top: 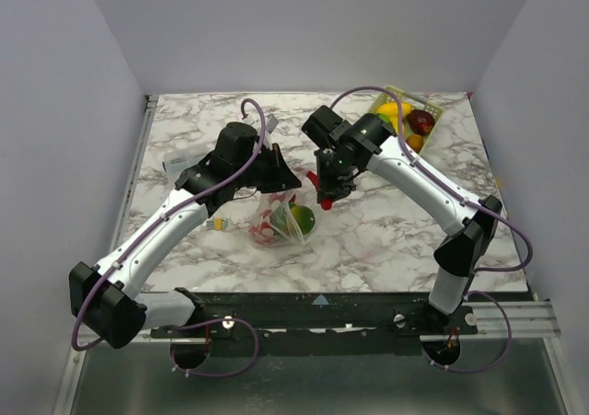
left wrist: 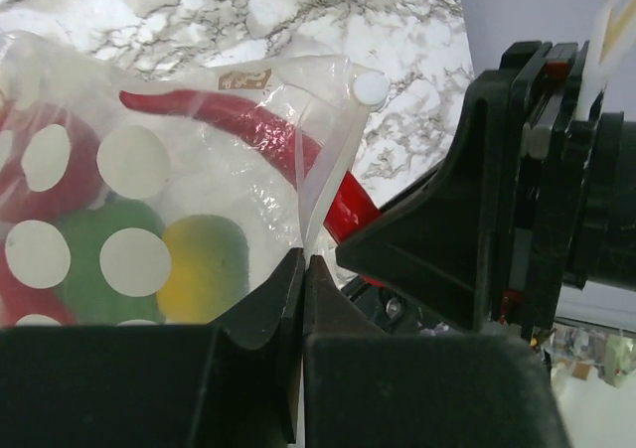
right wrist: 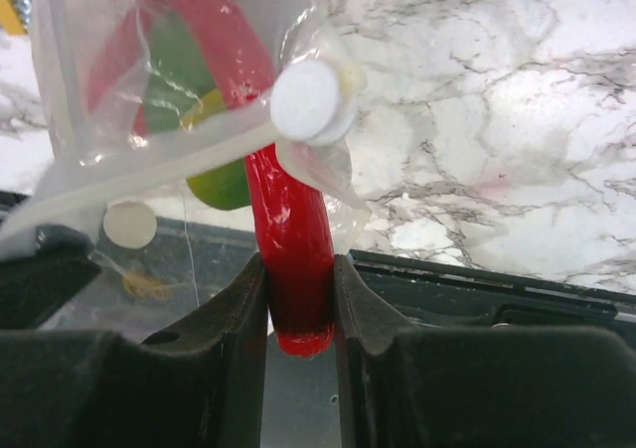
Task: Place the food in the zip-top bag and seal the zipper
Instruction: Place the fake vegetable in the zipper food storage bag, then pick up the fake fruit from the bin.
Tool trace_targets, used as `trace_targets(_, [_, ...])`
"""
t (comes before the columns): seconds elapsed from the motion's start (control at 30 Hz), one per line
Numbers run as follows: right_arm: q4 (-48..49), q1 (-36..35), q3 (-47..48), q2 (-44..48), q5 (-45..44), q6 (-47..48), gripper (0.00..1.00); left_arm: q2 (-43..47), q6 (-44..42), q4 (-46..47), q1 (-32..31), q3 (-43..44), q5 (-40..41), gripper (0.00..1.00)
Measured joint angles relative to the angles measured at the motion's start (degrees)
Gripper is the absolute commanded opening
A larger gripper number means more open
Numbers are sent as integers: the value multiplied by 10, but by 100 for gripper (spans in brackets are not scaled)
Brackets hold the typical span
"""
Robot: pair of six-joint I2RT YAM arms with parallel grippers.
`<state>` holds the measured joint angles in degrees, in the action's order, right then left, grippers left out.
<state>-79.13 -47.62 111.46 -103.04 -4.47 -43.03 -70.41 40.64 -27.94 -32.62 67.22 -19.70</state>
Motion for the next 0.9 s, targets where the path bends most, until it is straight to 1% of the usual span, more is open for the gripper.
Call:
trace_targets(0.1, [0,16,-4,0,-3,-2,17,-16,14,9,-6,0,-14,0])
trace_targets(0.2, [5,28,-6,0,-3,-3,33,-35,30,20,-9,0,-32,0])
trace_targets(0.27, [18,32,-11,0,-2,-5,42,-42,38,24,-9,0,-40,0])
trace_targets(0.4, [72,37,-37,-1,-4,-10,67,-44,41,26,-9,1,-50,0])
trace_targets(0.43, [91,37,-50,0,-3,-11,70,-44,41,26,-9,1,-50,0])
trace_targets(0.6, [156,40,-126,15,-8,-11,72,-44,38,17,-3,1,-48,0])
trace_targets(0.7, [187,39,-165,47,-9,-10,68,-43,36,17,1,2,-52,0])
trace_targets(0.8, [197,38,-176,85,-9,-7,65,-40,35,17,10,2,-56,0])
trace_targets(0.87, [202,38,-178,112,-10,-4,58,-38,33,17,20,2,-58,0])
trace_targets(0.9, [205,38,-179,126,-11,-1,58,-37,31,17,24,2,-58,0])
